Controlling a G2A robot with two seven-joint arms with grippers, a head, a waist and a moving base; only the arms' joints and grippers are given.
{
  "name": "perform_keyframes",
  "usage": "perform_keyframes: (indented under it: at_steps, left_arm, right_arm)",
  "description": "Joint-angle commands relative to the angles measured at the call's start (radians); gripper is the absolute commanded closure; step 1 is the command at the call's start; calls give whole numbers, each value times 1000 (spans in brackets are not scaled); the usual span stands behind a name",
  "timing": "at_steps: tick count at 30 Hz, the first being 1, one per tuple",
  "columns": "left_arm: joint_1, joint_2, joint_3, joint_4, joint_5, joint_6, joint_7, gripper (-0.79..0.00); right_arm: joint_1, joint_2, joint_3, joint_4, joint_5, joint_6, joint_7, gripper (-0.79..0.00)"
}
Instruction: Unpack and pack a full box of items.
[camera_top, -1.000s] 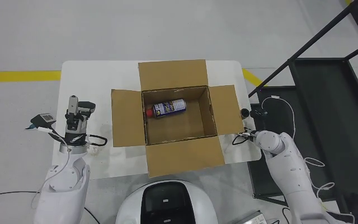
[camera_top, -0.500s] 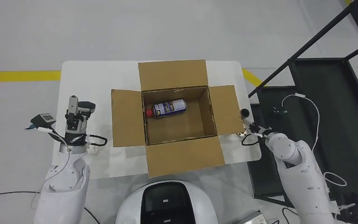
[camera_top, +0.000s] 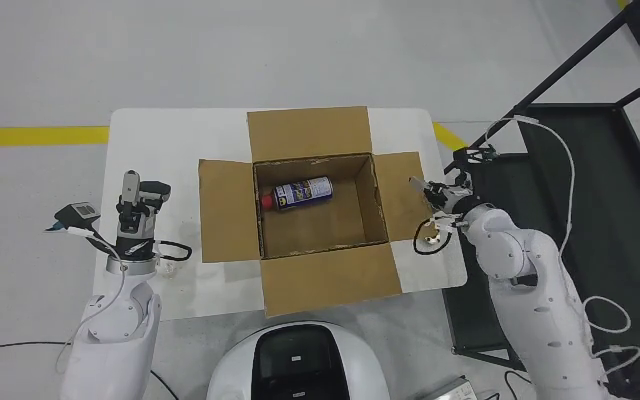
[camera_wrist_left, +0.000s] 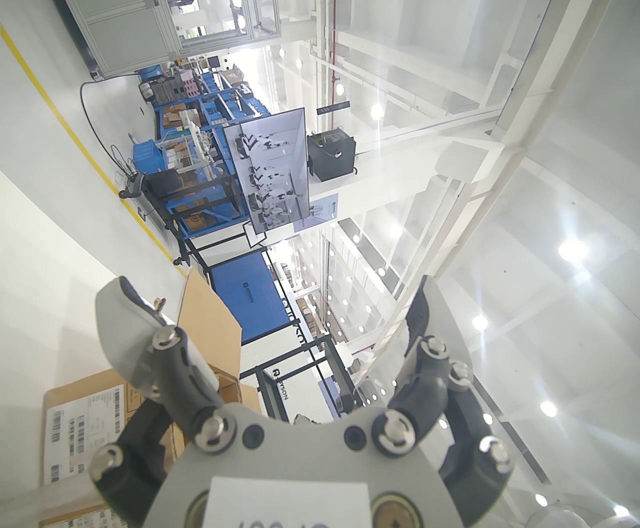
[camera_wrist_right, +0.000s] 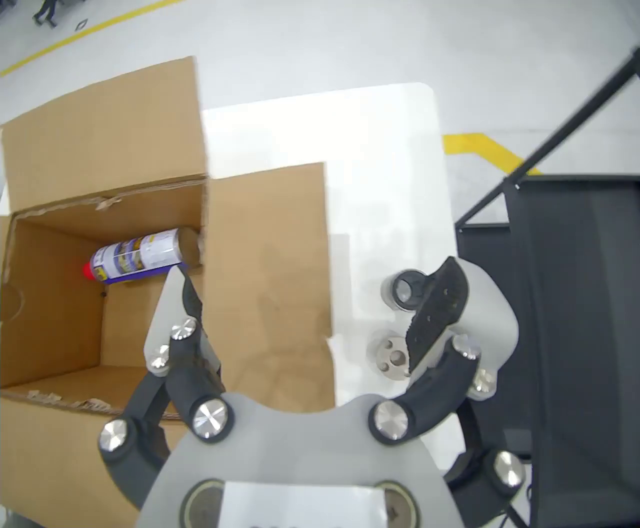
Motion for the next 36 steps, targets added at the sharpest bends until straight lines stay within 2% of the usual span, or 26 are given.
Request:
perform_keyframes:
  at_steps: [1, 8, 11, 15, 28, 31, 36]
  left_arm:
    - [0, 0, 0, 0, 0, 0, 0, -785]
    - [0, 0, 0, 0, 0, 0, 0, -785]
    - [0, 0, 0, 0, 0, 0, 0, -785]
    - [0, 0, 0, 0, 0, 0, 0, -785]
    - [0, 0, 0, 0, 0, 0, 0, -785]
    - [0, 0, 0, 0, 0, 0, 0, -785]
    - [0, 0, 0, 0, 0, 0, 0, -785]
  right_arm:
    - [54, -1, -70, -13, -5, -60, 59, -785]
    - [257, -7, -292, 37, -16, -304, 243, -785]
    - [334, -14, -369, 98, -37, -378, 257, -785]
    - [409, -22, -430, 210, 63, -483, 288, -785]
    - [416, -22, -434, 220, 77, -493, 295, -785]
    - [425, -23, -451, 233, 38, -497, 290, -785]
    - [508, -29, -509, 309, -24, -669, 202, -785]
